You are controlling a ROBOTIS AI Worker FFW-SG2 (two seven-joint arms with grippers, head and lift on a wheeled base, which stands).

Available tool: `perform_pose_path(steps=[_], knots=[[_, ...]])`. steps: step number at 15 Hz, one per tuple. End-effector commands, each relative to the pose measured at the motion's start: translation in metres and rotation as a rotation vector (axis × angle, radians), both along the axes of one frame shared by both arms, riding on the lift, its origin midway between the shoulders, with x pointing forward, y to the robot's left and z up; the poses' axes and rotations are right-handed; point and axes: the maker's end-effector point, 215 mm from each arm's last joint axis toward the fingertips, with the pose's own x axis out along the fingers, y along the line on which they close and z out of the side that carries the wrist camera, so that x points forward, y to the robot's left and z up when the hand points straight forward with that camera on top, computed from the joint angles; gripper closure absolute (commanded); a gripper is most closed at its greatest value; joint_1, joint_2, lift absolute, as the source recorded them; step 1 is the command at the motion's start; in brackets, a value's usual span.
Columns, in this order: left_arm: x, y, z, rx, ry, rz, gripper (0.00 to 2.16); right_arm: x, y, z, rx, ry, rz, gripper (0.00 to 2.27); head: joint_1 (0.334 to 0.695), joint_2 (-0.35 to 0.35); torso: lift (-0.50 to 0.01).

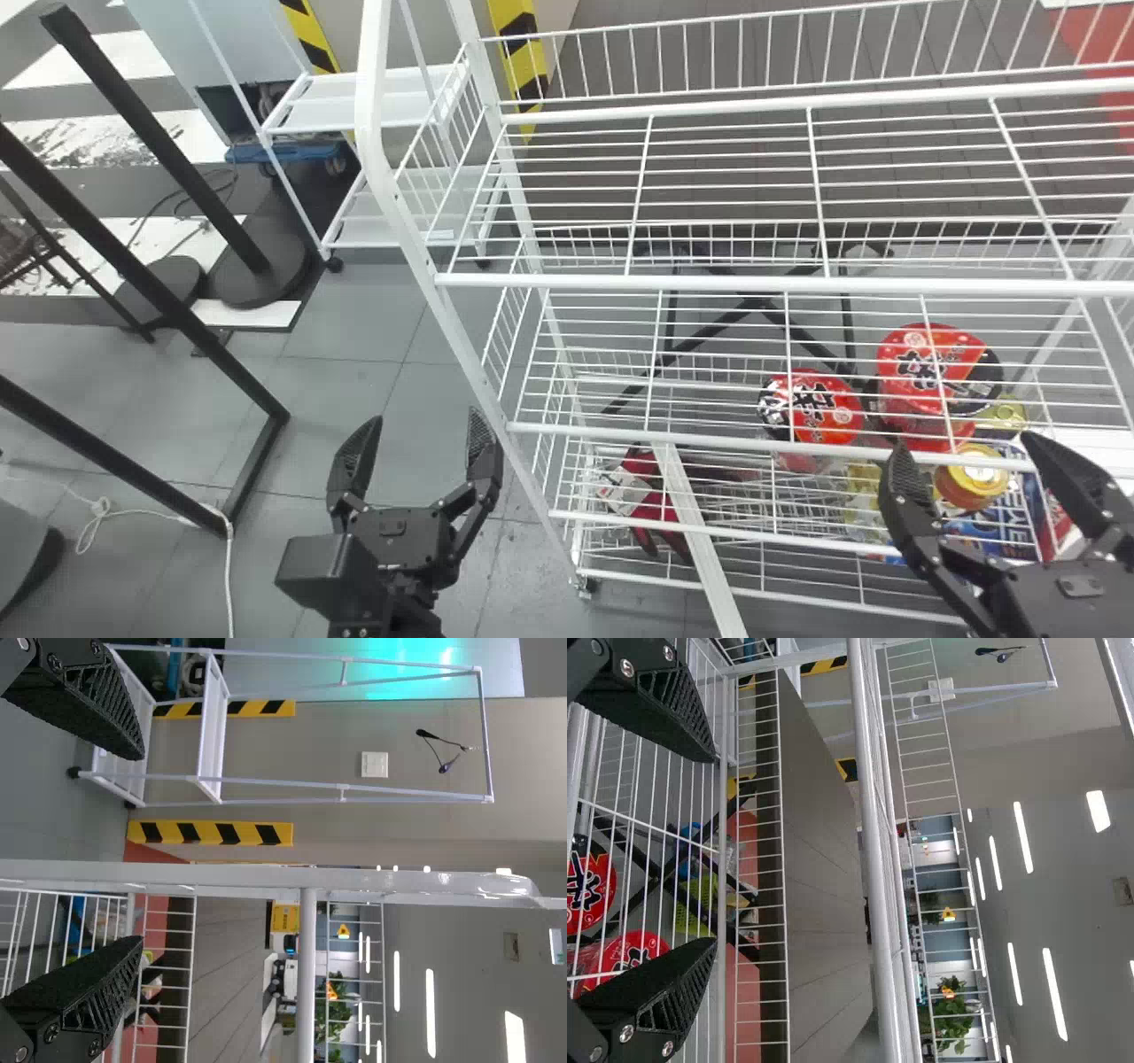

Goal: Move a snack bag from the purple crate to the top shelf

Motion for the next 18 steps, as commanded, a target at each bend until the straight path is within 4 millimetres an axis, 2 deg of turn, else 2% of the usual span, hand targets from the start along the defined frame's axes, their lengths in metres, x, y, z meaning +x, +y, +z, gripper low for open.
perform_pose_path(steps=[1, 18], knots=[[-0.0022, -0.0001, -0.0006, -0.001, 0.000, 0.001, 0.08, -0.0010, 0.0014, -0.0002, 0.002, 0.000, 0.002, 0.08, 0.695, 0.240, -0.183], [-0.0028, -0.0012, 0.0000, 0.001, -0.003, -0.005, 0.08, -0.0018, 0.0018, 0.0028, -0.008, -0.010, 0.005, 0.08, 0.695, 0.242, -0.252]])
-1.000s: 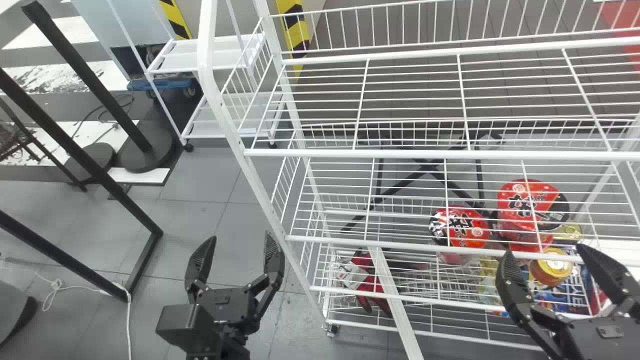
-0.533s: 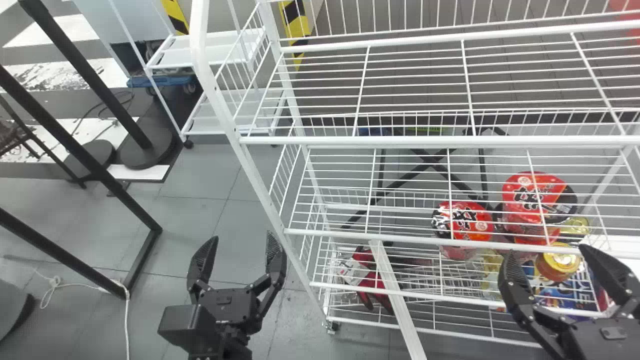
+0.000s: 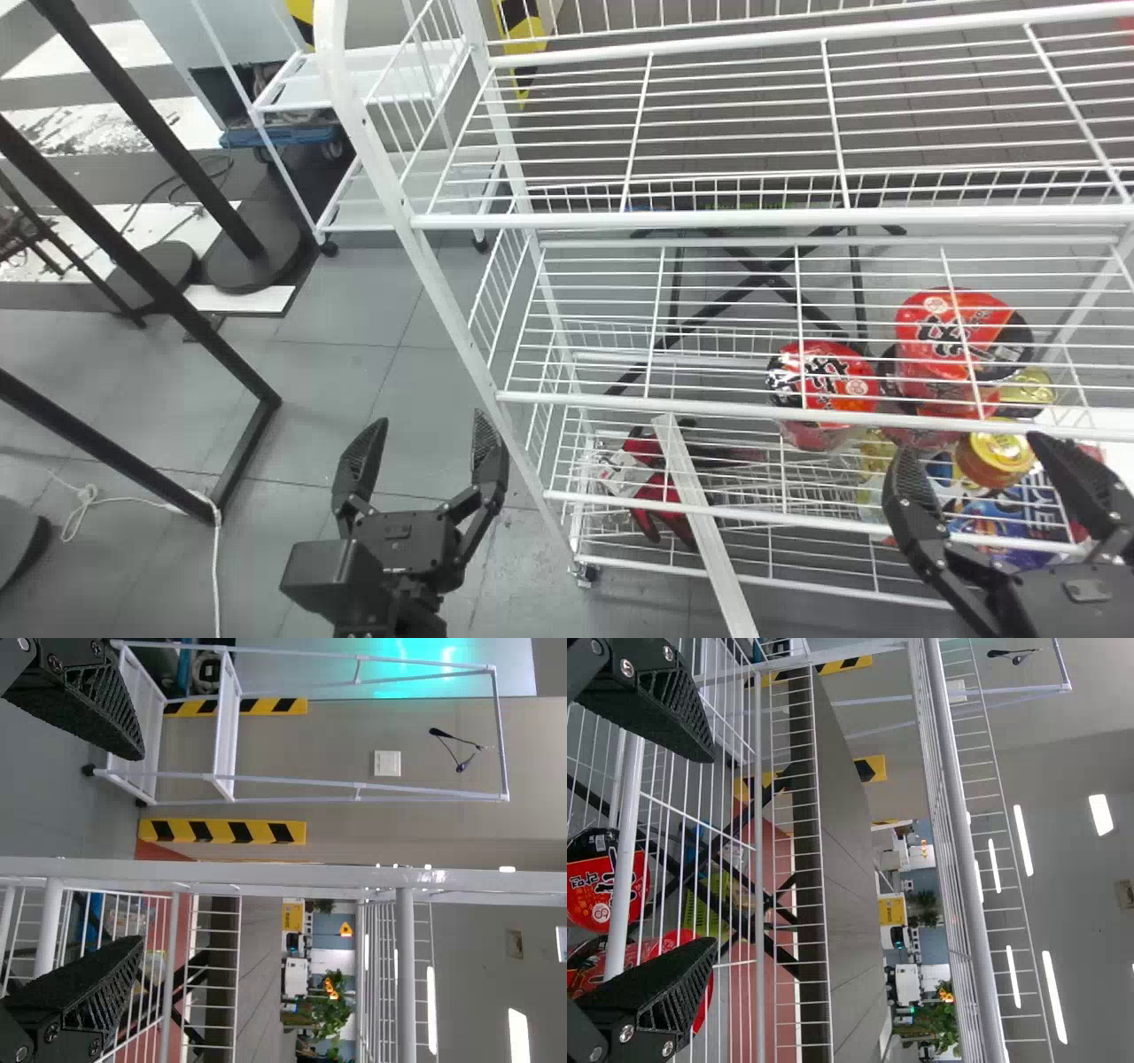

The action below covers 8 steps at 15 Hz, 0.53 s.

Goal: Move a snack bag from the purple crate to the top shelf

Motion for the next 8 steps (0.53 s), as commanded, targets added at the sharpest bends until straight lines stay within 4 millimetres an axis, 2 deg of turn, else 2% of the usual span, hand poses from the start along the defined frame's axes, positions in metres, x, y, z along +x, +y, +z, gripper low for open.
perform_pose_path(steps=[1, 8], knots=[[-0.0002, 0.0000, -0.0002, 0.000, 0.001, 0.000, 0.08, 0.0000, 0.0000, 0.0001, 0.000, 0.000, 0.000, 0.08, 0.695, 0.242, -0.255], [-0.0036, -0.0005, -0.0002, 0.000, 0.001, -0.002, 0.08, -0.0031, 0.0012, 0.0005, -0.008, 0.000, 0.006, 0.08, 0.695, 0.244, -0.283]])
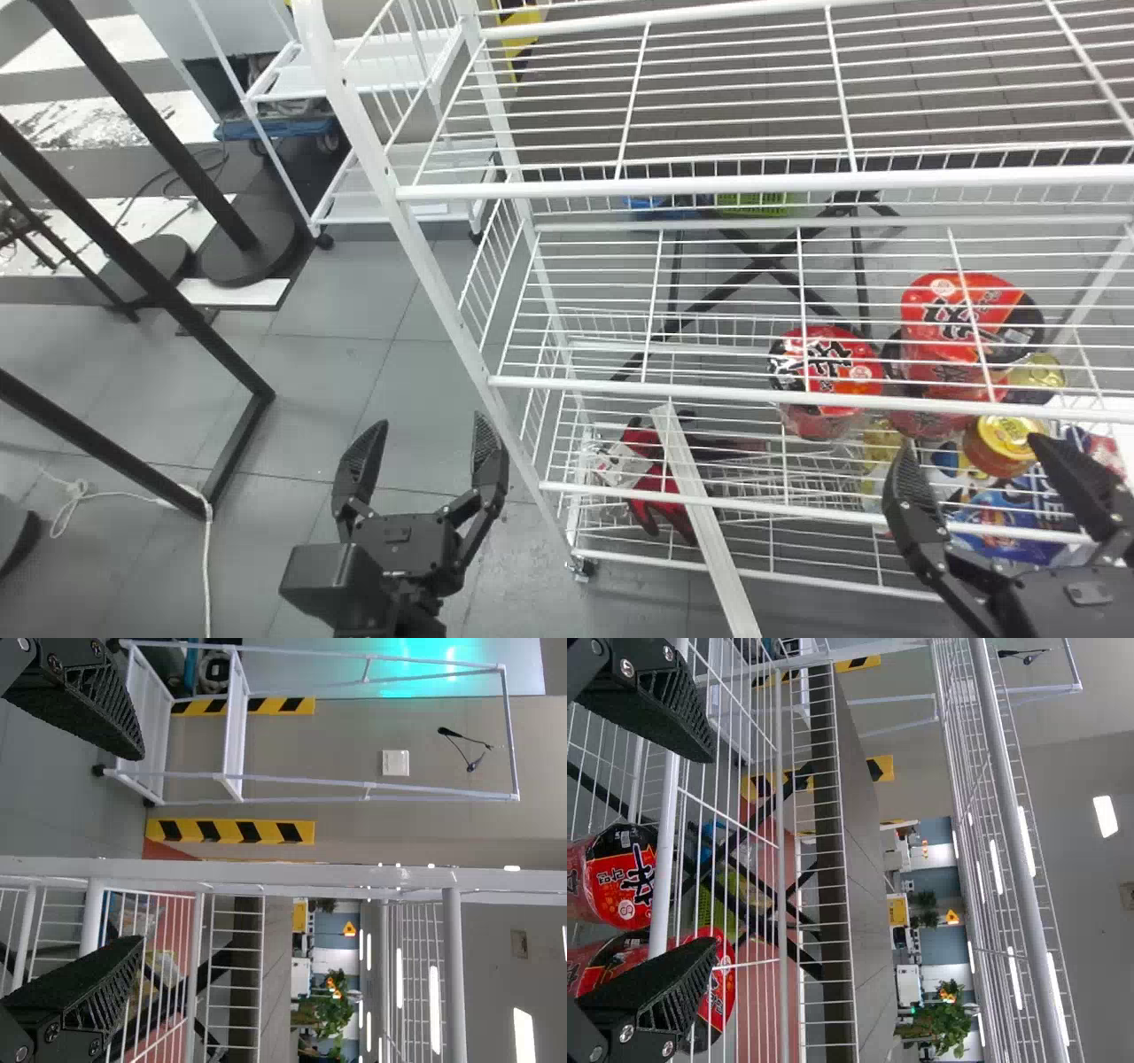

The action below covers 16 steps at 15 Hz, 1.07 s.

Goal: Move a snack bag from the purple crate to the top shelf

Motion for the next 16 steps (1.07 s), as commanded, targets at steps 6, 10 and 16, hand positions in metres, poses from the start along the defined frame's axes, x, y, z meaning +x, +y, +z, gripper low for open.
perform_pose_path(steps=[6, 10, 16], knots=[[-0.0053, 0.0001, 0.0021, 0.001, -0.009, 0.000, 0.08, -0.0032, 0.0009, -0.0027, 0.000, 0.007, 0.002, 0.08, 0.695, 0.247, -0.307], [-0.0056, 0.0002, 0.0032, 0.001, -0.014, 0.000, 0.08, -0.0039, 0.0018, -0.0032, -0.001, 0.009, 0.003, 0.08, 0.695, 0.249, -0.323], [-0.0042, 0.0011, 0.0025, 0.000, -0.016, 0.002, 0.08, -0.0020, 0.0023, -0.0045, -0.005, 0.008, 0.004, 0.08, 0.695, 0.252, -0.347]])
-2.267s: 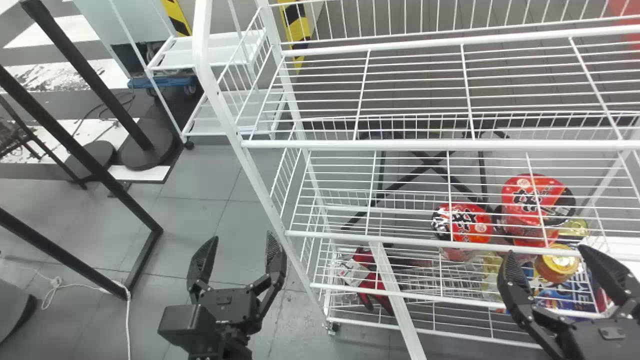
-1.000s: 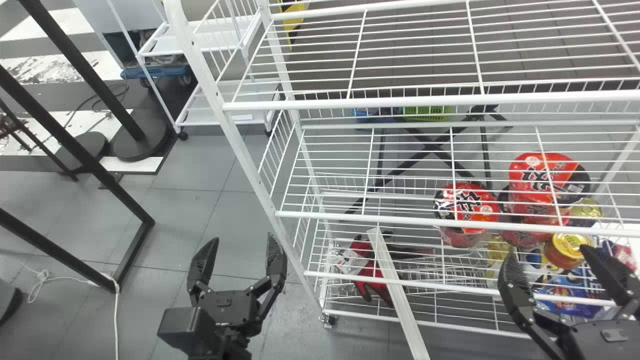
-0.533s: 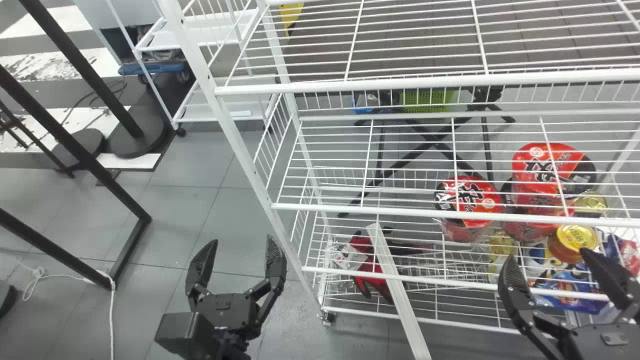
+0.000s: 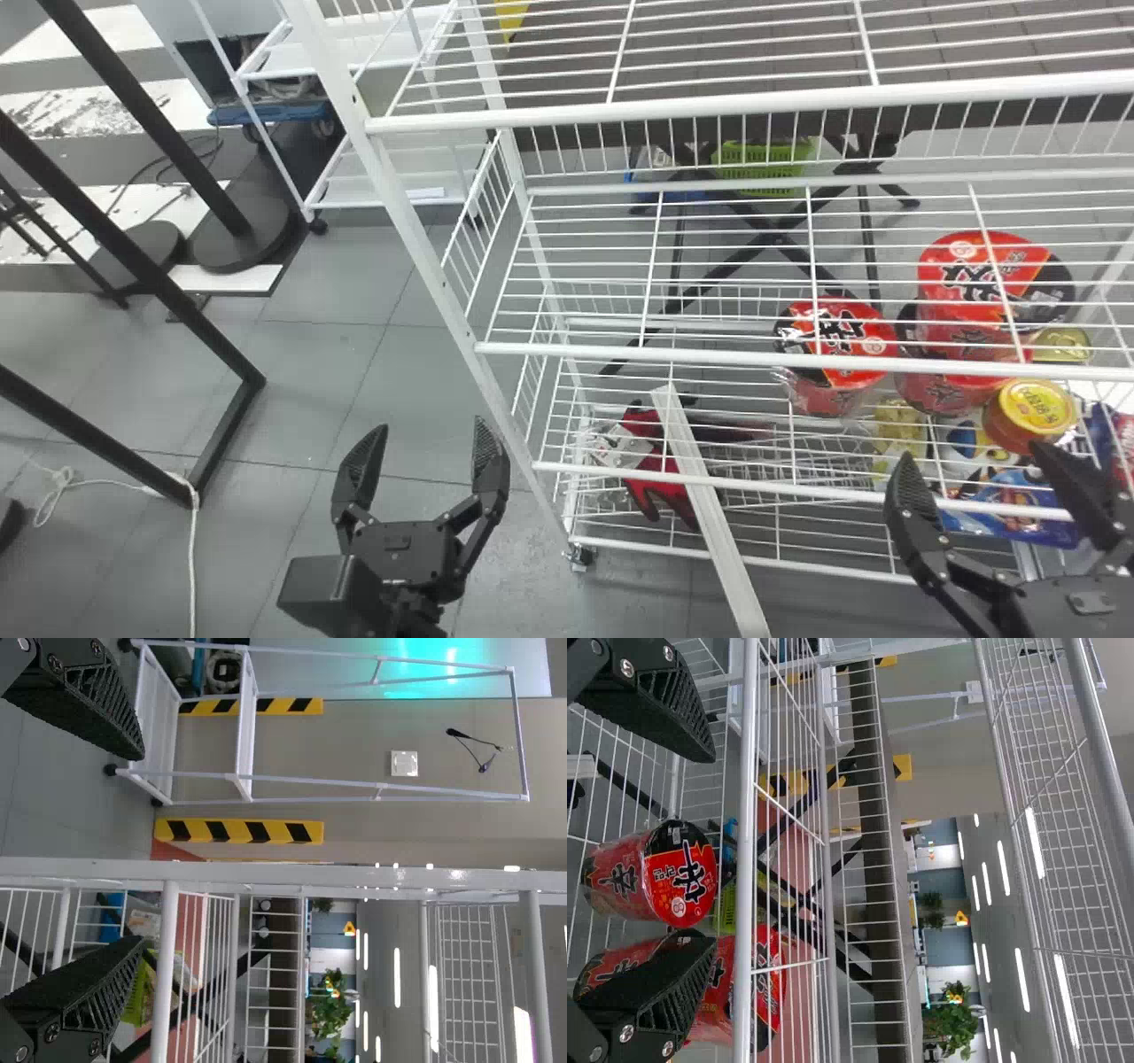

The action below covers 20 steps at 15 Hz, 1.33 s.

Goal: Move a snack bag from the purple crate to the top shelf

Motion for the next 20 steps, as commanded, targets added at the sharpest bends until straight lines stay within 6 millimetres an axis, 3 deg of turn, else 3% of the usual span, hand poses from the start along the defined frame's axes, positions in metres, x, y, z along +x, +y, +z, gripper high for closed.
perform_pose_path(steps=[1, 20], knots=[[0.0014, 0.0003, -0.0007, -0.001, 0.000, 0.001, 0.08, 0.0018, 0.0000, -0.0007, -0.001, -0.001, 0.000, 0.08, 0.695, 0.252, -0.350], [0.0035, 0.0009, -0.0046, -0.002, 0.005, 0.003, 0.08, 0.0040, -0.0001, -0.0068, -0.003, 0.008, 0.001, 0.08, 0.695, 0.250, -0.426]])
